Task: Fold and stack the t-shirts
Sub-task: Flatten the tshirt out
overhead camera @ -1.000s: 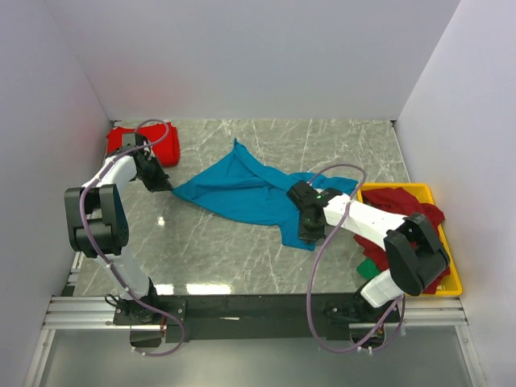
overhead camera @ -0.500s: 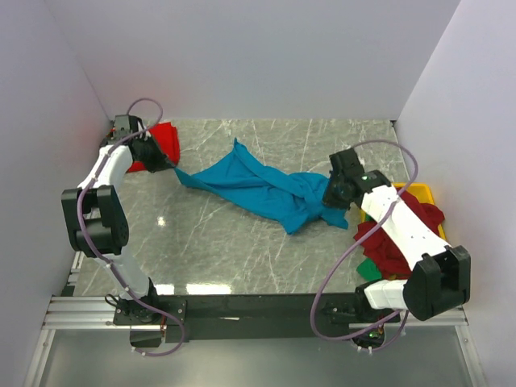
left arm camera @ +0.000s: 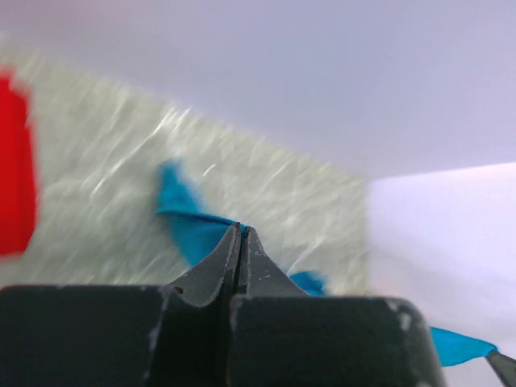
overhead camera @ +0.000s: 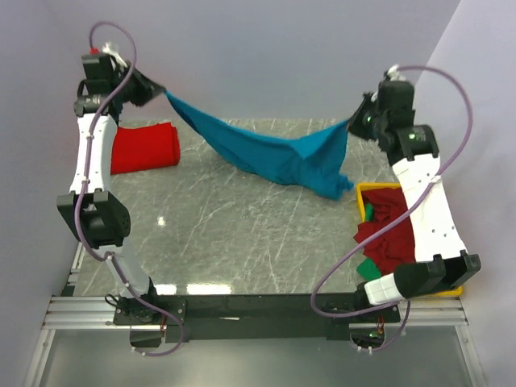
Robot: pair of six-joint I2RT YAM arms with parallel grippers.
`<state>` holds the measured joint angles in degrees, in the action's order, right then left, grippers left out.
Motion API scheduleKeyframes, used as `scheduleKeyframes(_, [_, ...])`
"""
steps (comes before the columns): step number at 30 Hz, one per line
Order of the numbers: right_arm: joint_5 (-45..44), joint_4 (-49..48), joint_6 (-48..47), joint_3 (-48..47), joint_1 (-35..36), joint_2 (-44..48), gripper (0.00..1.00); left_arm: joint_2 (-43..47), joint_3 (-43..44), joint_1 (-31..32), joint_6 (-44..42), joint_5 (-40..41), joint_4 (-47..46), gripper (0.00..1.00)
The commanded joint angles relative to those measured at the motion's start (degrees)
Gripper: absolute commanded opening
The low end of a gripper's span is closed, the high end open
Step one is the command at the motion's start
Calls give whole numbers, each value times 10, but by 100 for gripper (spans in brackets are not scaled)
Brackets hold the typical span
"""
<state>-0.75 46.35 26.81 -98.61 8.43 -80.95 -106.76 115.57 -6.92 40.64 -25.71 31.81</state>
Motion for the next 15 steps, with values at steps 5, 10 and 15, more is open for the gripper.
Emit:
scheduleKeyframes(5, [-2, 8, -38, -232, -12, -48, 0, 29, 113, -30, 127, -51, -125, 1])
scheduleKeyframes(10, [-21, -43, -49, -241, -12, 2, 0, 119, 20, -57, 163, -45, -228, 1])
scheduleKeyframes(15, [-55, -76, -68, -222, -12, 82, 0, 231, -62, -72, 132, -2, -244, 1])
